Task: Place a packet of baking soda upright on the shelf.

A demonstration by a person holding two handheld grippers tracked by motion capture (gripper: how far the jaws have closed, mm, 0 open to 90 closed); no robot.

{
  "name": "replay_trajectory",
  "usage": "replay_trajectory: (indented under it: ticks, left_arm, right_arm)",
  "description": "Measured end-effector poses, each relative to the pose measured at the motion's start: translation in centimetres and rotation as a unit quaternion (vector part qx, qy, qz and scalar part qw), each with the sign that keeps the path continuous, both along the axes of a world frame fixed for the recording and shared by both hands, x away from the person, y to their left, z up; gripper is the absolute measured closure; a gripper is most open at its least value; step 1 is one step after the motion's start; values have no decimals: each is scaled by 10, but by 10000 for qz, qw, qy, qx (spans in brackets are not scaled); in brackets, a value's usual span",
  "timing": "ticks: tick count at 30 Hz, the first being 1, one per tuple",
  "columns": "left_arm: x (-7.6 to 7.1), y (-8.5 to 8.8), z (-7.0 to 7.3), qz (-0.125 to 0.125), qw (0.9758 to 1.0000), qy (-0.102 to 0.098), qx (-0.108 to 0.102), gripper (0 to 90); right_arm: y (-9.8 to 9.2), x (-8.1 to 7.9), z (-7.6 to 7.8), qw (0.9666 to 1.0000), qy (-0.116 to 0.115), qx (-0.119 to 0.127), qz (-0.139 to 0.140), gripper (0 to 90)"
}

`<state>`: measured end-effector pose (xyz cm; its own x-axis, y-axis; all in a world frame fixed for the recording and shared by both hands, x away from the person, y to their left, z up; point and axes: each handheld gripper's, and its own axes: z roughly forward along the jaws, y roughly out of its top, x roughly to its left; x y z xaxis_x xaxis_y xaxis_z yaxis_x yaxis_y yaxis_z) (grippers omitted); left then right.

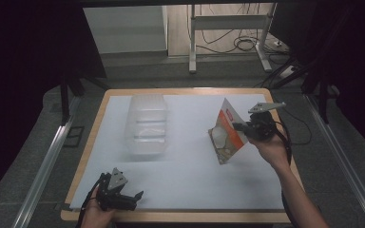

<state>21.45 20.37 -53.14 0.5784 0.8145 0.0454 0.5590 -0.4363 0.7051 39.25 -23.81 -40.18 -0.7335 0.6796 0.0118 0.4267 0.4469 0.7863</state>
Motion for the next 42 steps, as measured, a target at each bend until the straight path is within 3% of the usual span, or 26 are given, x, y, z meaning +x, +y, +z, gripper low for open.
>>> replay_trajectory:
  ticks: [13,19,26,42]
  left_arm:
    - [0,0,0,2,10000,-14,-28,0]
    - [0,0,0,0,10000,-9,-28,0]
    - [-1,1,0,-14,10000,-10,-22,0]
    - [-1,0,0,-43,10000,-31,1,0]
  right_arm:
    - [33,16,20,9994,-144,-231,197,893]
    - [44,24,31,9992,-217,-223,257,893]
    - [70,35,51,9981,-324,-228,470,893]
    - [123,57,71,9957,-375,-195,826,894]
